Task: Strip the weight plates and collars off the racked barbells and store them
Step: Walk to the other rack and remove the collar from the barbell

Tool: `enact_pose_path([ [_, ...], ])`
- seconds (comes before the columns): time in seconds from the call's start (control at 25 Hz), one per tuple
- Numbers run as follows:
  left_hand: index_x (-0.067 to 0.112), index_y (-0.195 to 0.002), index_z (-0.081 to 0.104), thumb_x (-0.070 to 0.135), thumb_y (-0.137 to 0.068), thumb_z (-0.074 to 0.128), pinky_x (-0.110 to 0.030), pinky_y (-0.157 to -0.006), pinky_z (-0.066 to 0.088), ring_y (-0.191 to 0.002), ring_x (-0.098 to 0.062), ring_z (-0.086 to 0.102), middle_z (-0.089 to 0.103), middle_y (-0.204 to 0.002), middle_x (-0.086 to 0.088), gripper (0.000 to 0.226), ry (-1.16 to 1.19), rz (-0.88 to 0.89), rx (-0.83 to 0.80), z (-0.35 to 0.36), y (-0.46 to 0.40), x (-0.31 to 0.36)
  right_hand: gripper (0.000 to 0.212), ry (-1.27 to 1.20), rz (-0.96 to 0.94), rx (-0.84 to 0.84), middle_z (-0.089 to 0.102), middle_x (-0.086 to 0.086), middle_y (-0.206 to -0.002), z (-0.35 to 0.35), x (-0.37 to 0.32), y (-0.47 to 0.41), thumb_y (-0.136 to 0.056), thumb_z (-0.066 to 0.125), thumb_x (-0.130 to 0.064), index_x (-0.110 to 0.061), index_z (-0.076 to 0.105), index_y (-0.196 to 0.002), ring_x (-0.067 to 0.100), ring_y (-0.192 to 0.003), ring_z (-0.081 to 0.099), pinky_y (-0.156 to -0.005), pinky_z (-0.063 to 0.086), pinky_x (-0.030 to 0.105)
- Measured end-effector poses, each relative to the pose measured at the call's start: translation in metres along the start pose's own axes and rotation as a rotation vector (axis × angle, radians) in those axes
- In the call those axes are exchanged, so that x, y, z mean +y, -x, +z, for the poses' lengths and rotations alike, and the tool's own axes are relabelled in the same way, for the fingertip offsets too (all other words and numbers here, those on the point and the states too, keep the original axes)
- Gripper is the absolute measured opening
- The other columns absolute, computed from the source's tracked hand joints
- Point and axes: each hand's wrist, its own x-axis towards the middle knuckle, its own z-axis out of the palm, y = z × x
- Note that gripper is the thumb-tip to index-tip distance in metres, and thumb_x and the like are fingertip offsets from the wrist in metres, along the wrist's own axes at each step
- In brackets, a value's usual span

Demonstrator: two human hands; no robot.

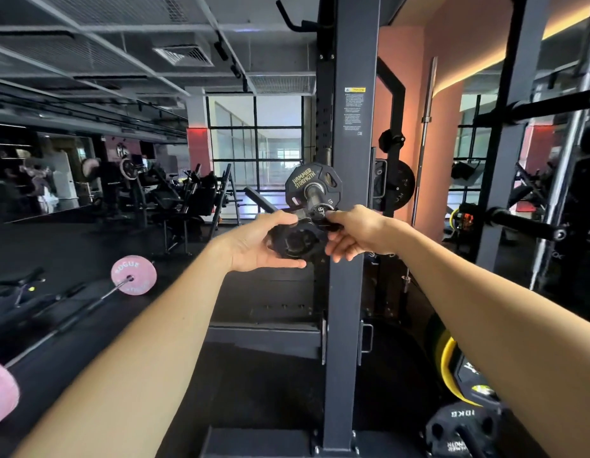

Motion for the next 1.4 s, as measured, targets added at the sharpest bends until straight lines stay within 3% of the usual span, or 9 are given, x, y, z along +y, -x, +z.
enact_pose_path([
  [0.24, 0.013, -0.139, 0.041, -0.010, -0.078, 0.070, -0.046, -0.096, 0.052, -0.086, -0.023, 0.066, 0.066, -0.103, -0.013, 0.071, -0.194, 0.100, 0.259, -0.035, 0.047, 0.012, 0.045, -0.011, -0.102, -0.189, 0.066, 0.018, -0.076, 0.045, -0.005, -0.013, -0.104, 0.036, -0.033, 0.010, 0.048, -0.114, 0.025, -0.055, 0.066, -0.046, 0.054, 0.028],
  [0.36, 0.013, -0.140, 0.046, -0.008, -0.075, 0.075, -0.030, -0.084, 0.053, -0.101, -0.019, 0.064, 0.061, -0.121, -0.006, 0.074, -0.395, 0.122, 0.370, -0.041, 0.063, 0.017, 0.033, -0.053, -0.175, -0.199, 0.064, 0.019, -0.082, 0.068, -0.008, -0.023, -0.105, 0.036, -0.026, 0.003, 0.041, -0.121, 0.026, -0.055, 0.065, -0.044, 0.054, 0.029],
  [0.48, 0.022, -0.140, 0.047, -0.006, -0.069, 0.080, -0.022, -0.073, 0.050, -0.118, -0.010, 0.050, 0.041, -0.142, 0.003, 0.083, -0.508, 0.120, 0.471, -0.065, 0.078, 0.012, 0.020, -0.073, -0.251, -0.234, 0.060, 0.018, -0.088, 0.096, -0.013, -0.038, -0.104, 0.040, -0.022, -0.008, 0.039, -0.118, 0.025, -0.056, 0.064, -0.041, 0.053, 0.029],
  [0.6, 0.024, -0.139, 0.047, -0.010, -0.070, 0.078, -0.015, -0.067, 0.054, -0.089, 0.013, 0.052, 0.039, -0.142, 0.006, 0.083, -0.550, 0.145, 0.486, -0.097, 0.081, 0.005, 0.017, -0.023, -0.308, -0.206, 0.059, 0.013, -0.095, 0.118, -0.013, -0.067, -0.101, 0.048, -0.021, -0.006, 0.050, -0.109, 0.023, -0.062, 0.063, -0.047, 0.057, 0.032],
  [0.76, 0.023, -0.141, 0.045, -0.011, -0.072, 0.077, 0.001, -0.053, 0.044, -0.096, 0.007, 0.051, 0.033, -0.151, 0.002, 0.083, -0.641, 0.186, 0.481, -0.148, 0.073, 0.002, 0.007, -0.041, -0.339, -0.205, 0.062, 0.007, -0.089, 0.150, -0.017, -0.115, -0.097, 0.055, -0.014, -0.014, 0.058, -0.091, 0.019, -0.063, 0.064, -0.051, 0.058, 0.028],
  [0.88, 0.027, -0.140, 0.045, -0.009, -0.069, 0.079, -0.003, -0.061, 0.046, -0.121, -0.006, 0.042, 0.032, -0.151, 0.003, 0.086, -0.670, 0.162, 0.453, -0.207, 0.060, 0.002, 0.011, -0.049, -0.339, -0.215, 0.060, 0.004, -0.091, 0.188, -0.024, -0.153, -0.097, 0.053, -0.004, -0.007, 0.058, -0.106, 0.014, -0.061, 0.067, -0.056, 0.059, 0.025],
  [1.08, 0.036, -0.134, 0.047, -0.007, -0.060, 0.084, -0.039, -0.107, 0.041, -0.132, -0.019, 0.045, 0.039, -0.145, 0.009, 0.093, -0.669, 0.093, 0.351, -0.281, 0.020, -0.019, 0.038, -0.008, -0.263, -0.179, 0.057, 0.009, -0.114, 0.237, -0.020, -0.202, -0.089, 0.049, 0.016, 0.002, 0.054, -0.125, 0.016, -0.062, 0.067, -0.068, 0.057, 0.027],
  [1.24, 0.031, -0.137, 0.043, -0.014, -0.059, 0.082, -0.039, -0.104, 0.046, -0.124, -0.021, 0.052, 0.053, -0.132, 0.004, 0.098, -0.710, 0.066, 0.290, -0.328, -0.037, -0.045, 0.050, 0.155, -0.180, -0.106, 0.066, 0.011, -0.117, 0.262, -0.005, -0.255, -0.073, 0.057, 0.018, -0.005, 0.061, -0.117, 0.030, -0.098, 0.065, -0.085, 0.055, 0.041],
  [1.4, 0.030, -0.137, 0.039, -0.004, -0.059, 0.086, -0.045, -0.106, 0.043, -0.127, -0.021, 0.046, 0.049, -0.137, 0.001, 0.098, -0.734, -0.028, 0.313, -0.378, -0.096, -0.082, 0.055, 0.222, -0.089, -0.110, 0.066, 0.009, -0.121, 0.286, 0.026, -0.319, -0.073, 0.058, 0.016, -0.007, 0.061, -0.123, 0.030, -0.109, 0.064, -0.084, 0.053, 0.033],
])
